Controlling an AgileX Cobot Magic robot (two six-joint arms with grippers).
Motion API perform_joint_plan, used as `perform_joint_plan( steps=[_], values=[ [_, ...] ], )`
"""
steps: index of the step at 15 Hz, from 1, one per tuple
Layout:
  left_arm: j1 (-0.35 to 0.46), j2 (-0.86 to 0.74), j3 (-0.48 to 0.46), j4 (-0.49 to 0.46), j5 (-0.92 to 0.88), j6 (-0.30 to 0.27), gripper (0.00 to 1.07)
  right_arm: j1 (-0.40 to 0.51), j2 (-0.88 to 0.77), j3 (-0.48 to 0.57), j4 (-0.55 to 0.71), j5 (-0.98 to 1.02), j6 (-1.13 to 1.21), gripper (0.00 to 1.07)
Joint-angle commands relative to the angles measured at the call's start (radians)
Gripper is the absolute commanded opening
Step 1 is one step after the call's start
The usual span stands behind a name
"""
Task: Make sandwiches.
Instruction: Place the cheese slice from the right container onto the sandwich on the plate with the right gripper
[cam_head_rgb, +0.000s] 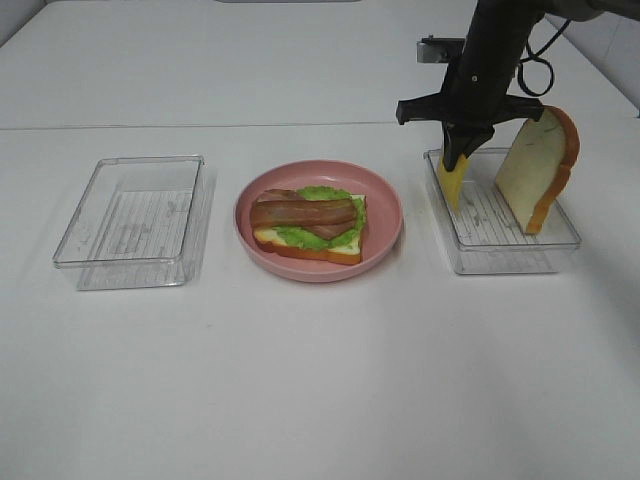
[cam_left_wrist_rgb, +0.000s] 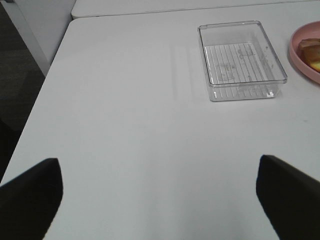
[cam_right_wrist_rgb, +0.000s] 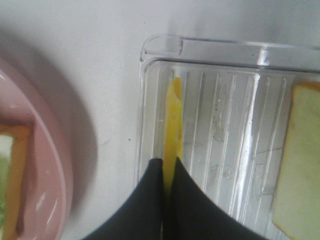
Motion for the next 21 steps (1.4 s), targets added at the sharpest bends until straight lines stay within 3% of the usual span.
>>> perform_joint_plan(
  steps=[1, 5, 9, 10, 13, 14, 15, 18, 21],
  values=[
    [-0.003, -0.018, 0.003, -0.003, -0.005, -0.003, 0.98, -0.002, -0.106, -0.015, 0.014, 0.063, 0.001, 0.0],
    [-0.003, -0.018, 0.003, -0.003, -0.005, -0.003, 0.98, -0.002, -0.177, -0.015, 0.03, 0.1, 0.0, 0.0],
    [-0.003, -0.018, 0.003, -0.003, -0.005, -0.003, 0.98, 0.001, -0.263, -0.013, 0.181, 0.12, -0.029, 0.0],
    [-0.003, -0.018, 0.003, -0.003, -0.005, -0.003, 0.98, 0.001, -0.328, 0.019, 0.259, 0.12, -0.026, 0.0],
    [-0.003, -0.018, 0.003, -0.003, -0.005, -0.003, 0.98, 0.001, -0.42, 0.123, 0.332, 0.088, -0.035, 0.0],
    [-0.003, -0.018, 0.003, -0.003, -0.005, -0.003, 0.98, 0.001, -0.455, 0.193, 0.424, 0.042, -0.071, 0.0],
    [-0.003, -0.018, 0.003, -0.003, -0.005, -0.003, 0.98, 0.001, -0.463, 0.215, 0.47, 0.028, -0.093, 0.0],
    [-0.003, -0.018, 0.003, -0.003, -0.005, -0.003, 0.98, 0.007, -0.463, 0.385, 0.785, -0.084, -0.269, 0.0],
    [-0.003, -0.018, 0.003, -0.003, -0.005, -0.003, 0.98, 0.065, -0.419, 0.456, 0.857, -0.159, -0.339, 0.0]
  ],
)
